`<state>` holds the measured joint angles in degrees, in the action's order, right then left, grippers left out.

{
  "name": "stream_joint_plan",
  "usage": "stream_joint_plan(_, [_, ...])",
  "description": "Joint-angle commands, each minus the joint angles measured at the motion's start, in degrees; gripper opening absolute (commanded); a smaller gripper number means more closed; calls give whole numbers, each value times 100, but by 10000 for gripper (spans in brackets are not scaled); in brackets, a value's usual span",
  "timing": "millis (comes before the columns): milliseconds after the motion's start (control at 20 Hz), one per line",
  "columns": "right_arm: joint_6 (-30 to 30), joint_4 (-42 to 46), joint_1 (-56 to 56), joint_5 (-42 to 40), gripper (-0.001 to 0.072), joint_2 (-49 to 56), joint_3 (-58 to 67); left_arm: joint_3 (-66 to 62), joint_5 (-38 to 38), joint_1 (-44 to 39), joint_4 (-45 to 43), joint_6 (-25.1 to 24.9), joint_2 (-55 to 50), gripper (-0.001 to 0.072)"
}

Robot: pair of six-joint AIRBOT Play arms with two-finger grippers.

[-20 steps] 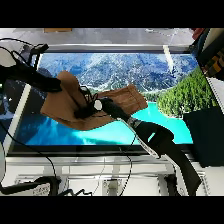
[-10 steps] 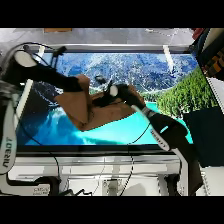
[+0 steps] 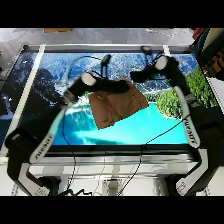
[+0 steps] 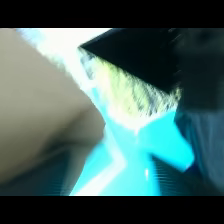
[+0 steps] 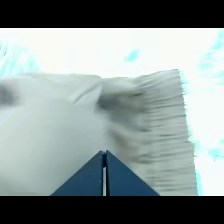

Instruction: Fold the clothes and pants, and hang the long-sleeved shirts on hangers.

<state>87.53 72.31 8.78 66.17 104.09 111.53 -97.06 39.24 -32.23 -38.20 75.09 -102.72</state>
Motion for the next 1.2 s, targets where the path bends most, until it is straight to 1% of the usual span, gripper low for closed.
stream_joint_plan(0, [-24, 50, -592, 96, 36, -284, 2, 2, -1178, -603, 179, -13, -297, 703])
stream_joint_plan(50, [-61, 166, -723, 129, 37, -278, 0, 0, -1178, -621, 179, -11, -280, 704])
stream_joint_plan(150, [-426, 374, -981, 136, 36, -245, -44, 0, -1161, -494, 177, -11, -208, 704])
stream_joint_plan(250, [-621, 382, -1263, 136, 35, -149, -168, 0, -1104, -264, 181, -11, -103, 703])
stream_joint_plan(300, [-839, 271, -1405, 166, 35, -70, -282, 0, -1051, -133, 181, -9, -42, 703])
stream_joint_plan(350, [-1338, -74, -1532, 317, 35, 35, -402, 0, -942, 4, 181, -9, 13, 703])
stream_joint_plan(450, [-2715, -1427, -1694, 1027, 34, 306, -595, 0, -669, 254, 184, -9, 87, 703])
stream_joint_plan(500, [-3158, -2046, -1694, 1320, 35, 444, -684, 0, -522, 356, 184, -9, 101, 703])
stream_joint_plan(550, [-3215, -2295, -1646, 1320, 39, 533, -774, 0, -356, 448, 184, -9, 105, 703])
stream_joint_plan(600, [-3206, -2258, -1552, 1047, 236, 599, -868, 0, -216, 518, 181, -9, 105, 703])
stream_joint_plan(650, [-3104, -2087, -1438, 734, 480, 621, -949, 0, -76, 573, 184, -7, 105, 703])
stream_joint_plan(700, [-2944, -1808, -1300, 372, 571, 621, -1005, 0, 57, 599, 184, -9, 105, 703])
stream_joint_plan(750, [-2785, -1445, -1143, 22, 572, 621, -1010, 2, 131, 612, 184, -9, 105, 702])
stream_joint_plan(850, [-2691, -1062, -826, -369, 572, 621, -1010, 2, 186, 616, 184, -9, 103, 702])
stream_joint_plan(1050, [-2686, -448, -341, -636, 571, 667, -1010, 2, 188, 616, 184, -9, 103, 702])
stream_joint_plan(1100, [-2632, -367, -258, -717, 570, 708, -1010, 2, 199, 616, 184, -9, 103, 702])
stream_joint_plan(1150, [-2446, -264, -210, -855, 571, 756, -1010, 2, 201, 616, 184, -9, 103, 702])
